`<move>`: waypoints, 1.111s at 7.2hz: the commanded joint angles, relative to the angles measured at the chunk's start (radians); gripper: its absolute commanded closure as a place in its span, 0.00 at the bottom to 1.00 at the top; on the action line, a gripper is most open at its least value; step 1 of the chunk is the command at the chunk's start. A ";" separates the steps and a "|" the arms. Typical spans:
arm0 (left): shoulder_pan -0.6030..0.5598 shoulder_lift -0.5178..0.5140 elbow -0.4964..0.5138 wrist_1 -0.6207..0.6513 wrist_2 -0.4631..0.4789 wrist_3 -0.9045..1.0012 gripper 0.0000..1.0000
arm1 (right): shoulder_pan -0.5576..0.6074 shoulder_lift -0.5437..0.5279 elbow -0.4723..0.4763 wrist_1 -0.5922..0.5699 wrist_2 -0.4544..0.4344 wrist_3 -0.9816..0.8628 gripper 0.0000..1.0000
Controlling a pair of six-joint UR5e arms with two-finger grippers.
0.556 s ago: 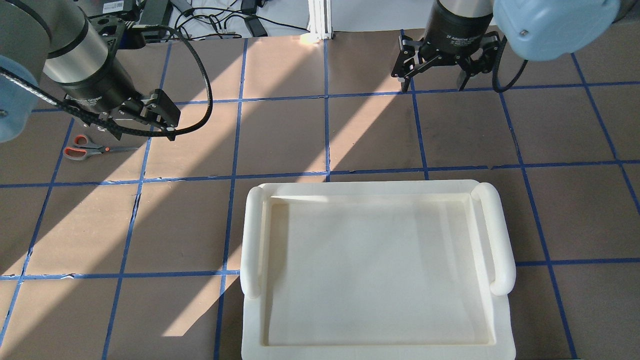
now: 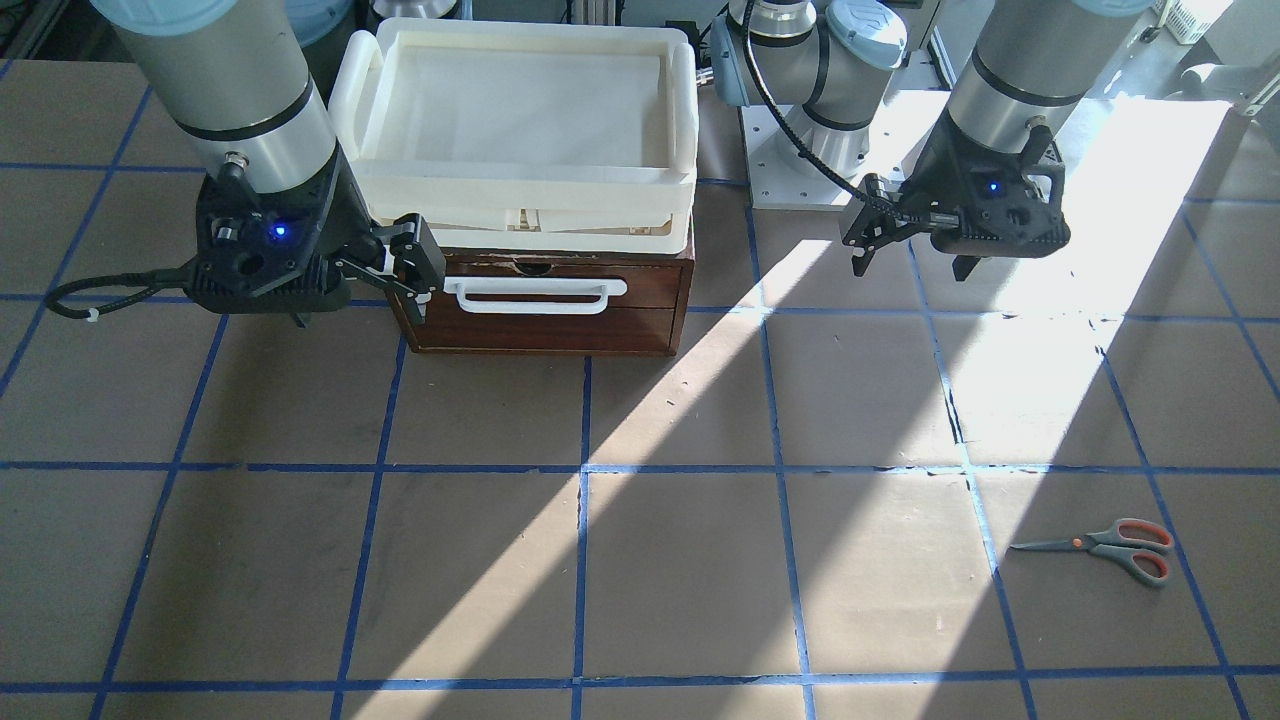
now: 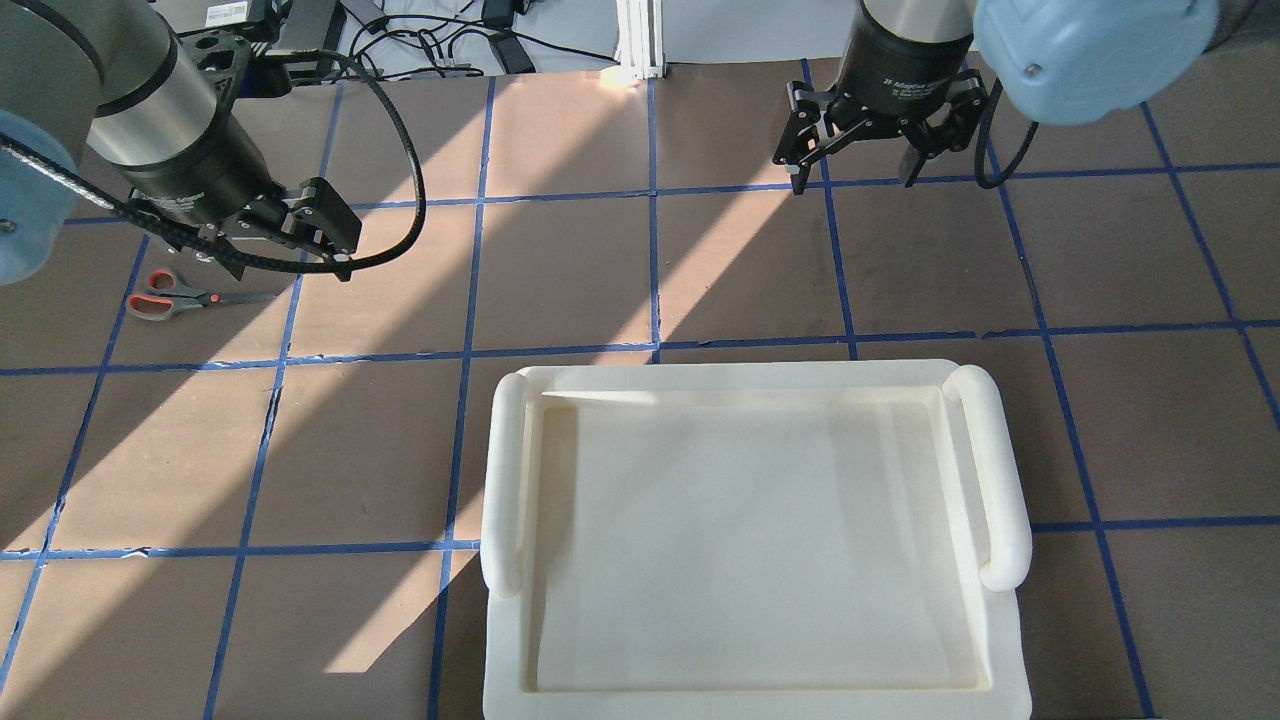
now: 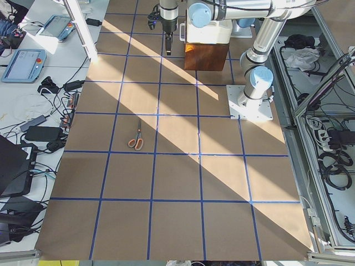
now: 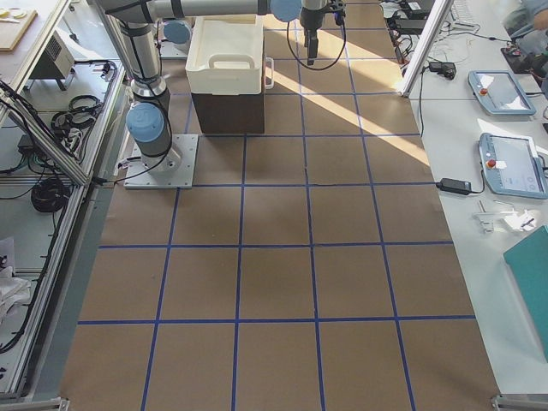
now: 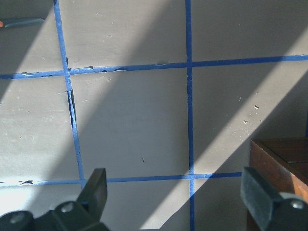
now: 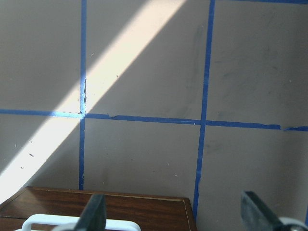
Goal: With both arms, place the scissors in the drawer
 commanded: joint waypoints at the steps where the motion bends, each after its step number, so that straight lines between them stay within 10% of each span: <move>1: 0.007 -0.008 0.002 0.008 -0.006 0.003 0.00 | 0.012 0.063 0.002 -0.005 0.040 -0.396 0.00; 8: 0.265 -0.106 0.011 0.156 -0.006 0.764 0.00 | 0.198 0.132 0.130 -0.071 0.040 -1.034 0.08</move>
